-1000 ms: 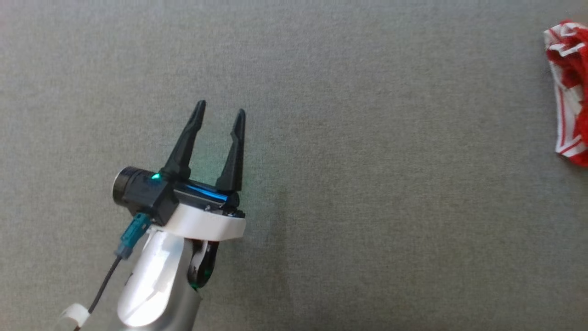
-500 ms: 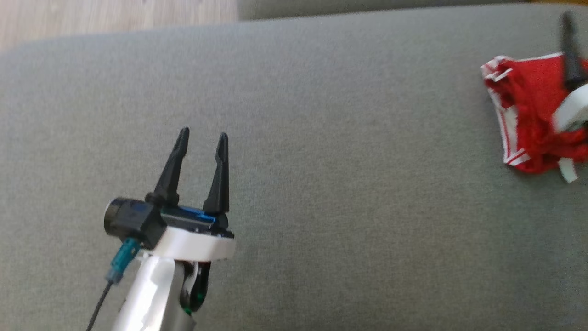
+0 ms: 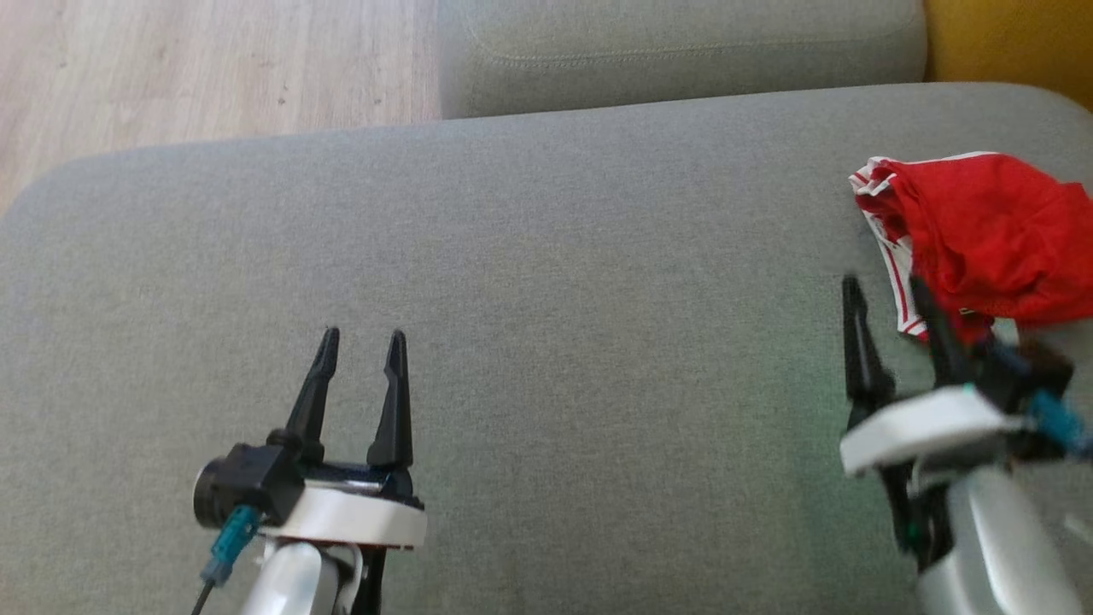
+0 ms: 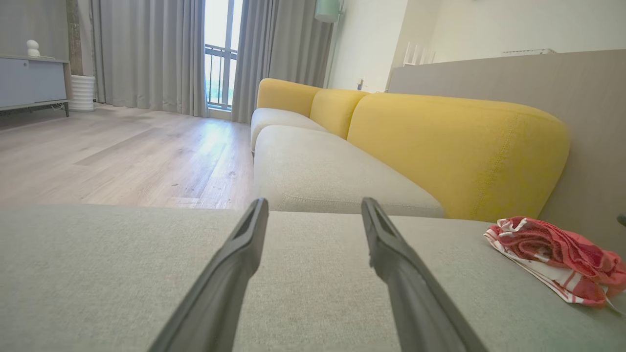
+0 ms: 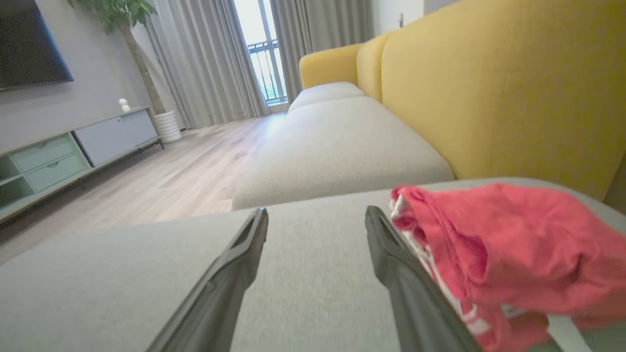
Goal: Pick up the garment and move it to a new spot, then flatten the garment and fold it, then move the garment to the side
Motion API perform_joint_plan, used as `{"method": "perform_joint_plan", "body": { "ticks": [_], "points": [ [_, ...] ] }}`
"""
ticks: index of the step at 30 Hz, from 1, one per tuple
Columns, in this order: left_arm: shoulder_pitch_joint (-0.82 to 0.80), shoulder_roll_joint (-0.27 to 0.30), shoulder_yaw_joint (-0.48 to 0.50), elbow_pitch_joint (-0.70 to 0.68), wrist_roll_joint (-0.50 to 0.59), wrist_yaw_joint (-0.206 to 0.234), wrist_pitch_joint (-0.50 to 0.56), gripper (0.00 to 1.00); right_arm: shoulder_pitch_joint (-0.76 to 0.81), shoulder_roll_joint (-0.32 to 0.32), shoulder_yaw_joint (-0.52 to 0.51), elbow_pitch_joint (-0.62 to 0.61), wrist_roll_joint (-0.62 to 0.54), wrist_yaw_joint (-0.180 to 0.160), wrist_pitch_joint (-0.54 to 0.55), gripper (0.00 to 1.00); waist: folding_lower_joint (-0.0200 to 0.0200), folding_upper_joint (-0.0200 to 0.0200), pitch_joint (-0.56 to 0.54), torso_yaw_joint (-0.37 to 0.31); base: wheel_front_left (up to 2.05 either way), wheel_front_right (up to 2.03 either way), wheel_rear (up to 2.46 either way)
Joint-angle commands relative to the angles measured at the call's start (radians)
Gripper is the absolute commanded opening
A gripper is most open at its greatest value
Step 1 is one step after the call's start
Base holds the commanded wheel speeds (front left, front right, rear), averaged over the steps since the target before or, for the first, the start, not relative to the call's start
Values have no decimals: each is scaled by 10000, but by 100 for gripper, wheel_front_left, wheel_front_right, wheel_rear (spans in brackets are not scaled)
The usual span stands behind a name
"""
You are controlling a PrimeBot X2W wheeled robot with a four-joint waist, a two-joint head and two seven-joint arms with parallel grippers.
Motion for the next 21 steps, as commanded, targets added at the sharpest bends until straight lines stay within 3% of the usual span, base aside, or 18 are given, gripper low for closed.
{"method": "perform_joint_plan", "body": {
  "ticks": [1,8,17,21],
  "points": [
    [-273,56,322,-237,-57,42,-53,100,-192,43,216,-428,-31,-7,-194,100,2,-1,-44,21,0,0,0],
    [13,56,530,-232,-931,23,-53,100,629,166,446,-394,430,-7,-754,100,2,-1,-133,14,0,0,0],
    [59,56,652,-222,-858,121,-53,100,543,170,506,-271,627,-7,-978,100,2,-1,-102,17,0,0,0],
    [69,56,608,-367,-935,-28,-53,100,528,170,452,-134,624,-7,-930,100,2,-1,-105,7,0,0,0]
  ]
}}
